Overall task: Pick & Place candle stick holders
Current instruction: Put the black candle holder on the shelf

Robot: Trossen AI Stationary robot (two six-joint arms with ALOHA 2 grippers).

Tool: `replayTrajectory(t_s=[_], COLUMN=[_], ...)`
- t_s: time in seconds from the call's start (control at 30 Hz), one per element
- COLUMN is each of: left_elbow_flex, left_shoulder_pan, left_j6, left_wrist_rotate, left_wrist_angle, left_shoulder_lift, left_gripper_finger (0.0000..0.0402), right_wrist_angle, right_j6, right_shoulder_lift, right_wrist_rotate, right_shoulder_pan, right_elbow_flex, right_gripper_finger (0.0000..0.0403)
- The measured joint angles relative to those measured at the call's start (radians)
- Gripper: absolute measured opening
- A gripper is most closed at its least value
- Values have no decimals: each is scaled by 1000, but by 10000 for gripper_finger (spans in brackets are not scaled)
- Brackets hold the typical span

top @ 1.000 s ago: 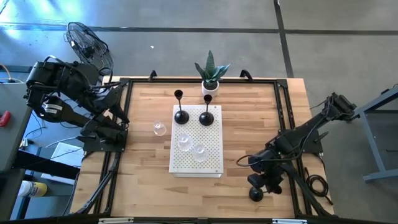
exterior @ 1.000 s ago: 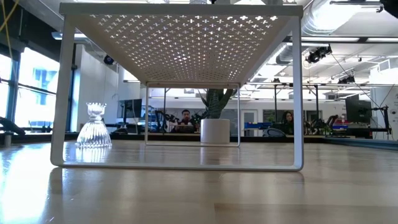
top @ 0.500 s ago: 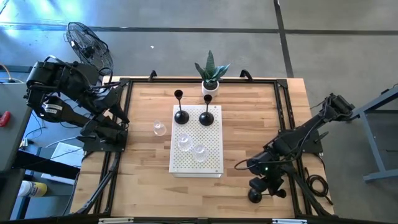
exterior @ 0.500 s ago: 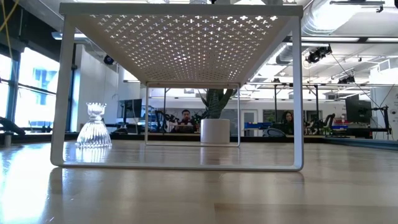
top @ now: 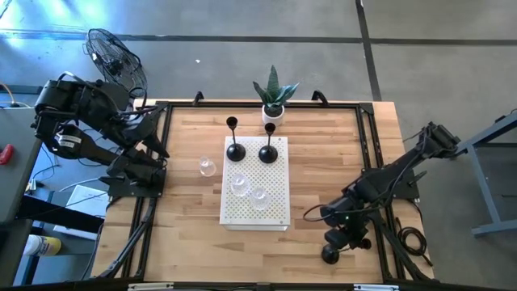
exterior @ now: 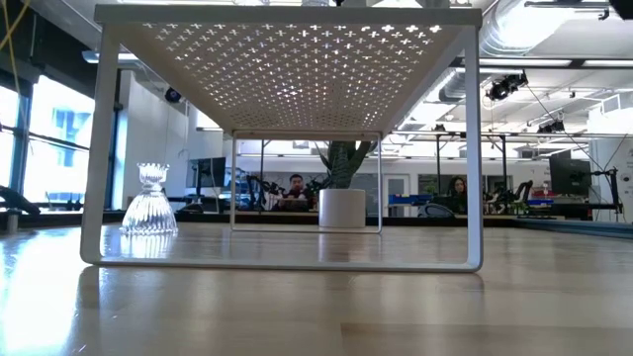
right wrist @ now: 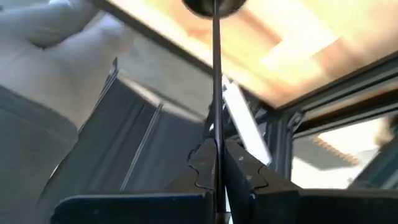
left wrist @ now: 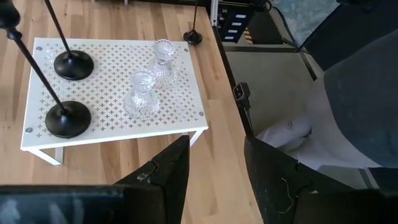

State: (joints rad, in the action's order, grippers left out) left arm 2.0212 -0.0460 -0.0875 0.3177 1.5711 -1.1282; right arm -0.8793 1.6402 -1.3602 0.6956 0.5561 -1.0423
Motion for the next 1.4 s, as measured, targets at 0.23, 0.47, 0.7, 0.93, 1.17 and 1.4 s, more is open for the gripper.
replayTrajectory(t_s=[0.23, 0.47, 0.7, 0.93, 1.17, 1.4], left_elbow_flex=[0, 0, 0, 0, 0, 0], left_shoulder_pan=[0, 0, 0, 0, 0, 0], left_j6=[0, 0, 0, -2, -15, -31], left_wrist_rotate=[-36, -36, -36, -41, -41, -42], left_wrist_angle=[0, 0, 0, 0, 0, 0], left_shoulder_lift=[0, 0, 0, -3, -11, -28], left_gripper_finger=[150, 150, 150, 150, 150, 150], right_wrist_angle=[-211, -383, -594, -691, -692, -691], right_j6=[-61, -93, -105, -164, -339, -579], right_shoulder_lift=[-1, 0, 0, -2, -47, -113], right_wrist_rotate=[-88, -177, -258, -317, -339, -337], right_shoulder_pan=[-30, -53, -68, -132, -245, -366], right_elbow_flex=[-157, -311, -484, -636, -707, -782], right_gripper_finger=[3, 2, 2, 2, 1, 1])
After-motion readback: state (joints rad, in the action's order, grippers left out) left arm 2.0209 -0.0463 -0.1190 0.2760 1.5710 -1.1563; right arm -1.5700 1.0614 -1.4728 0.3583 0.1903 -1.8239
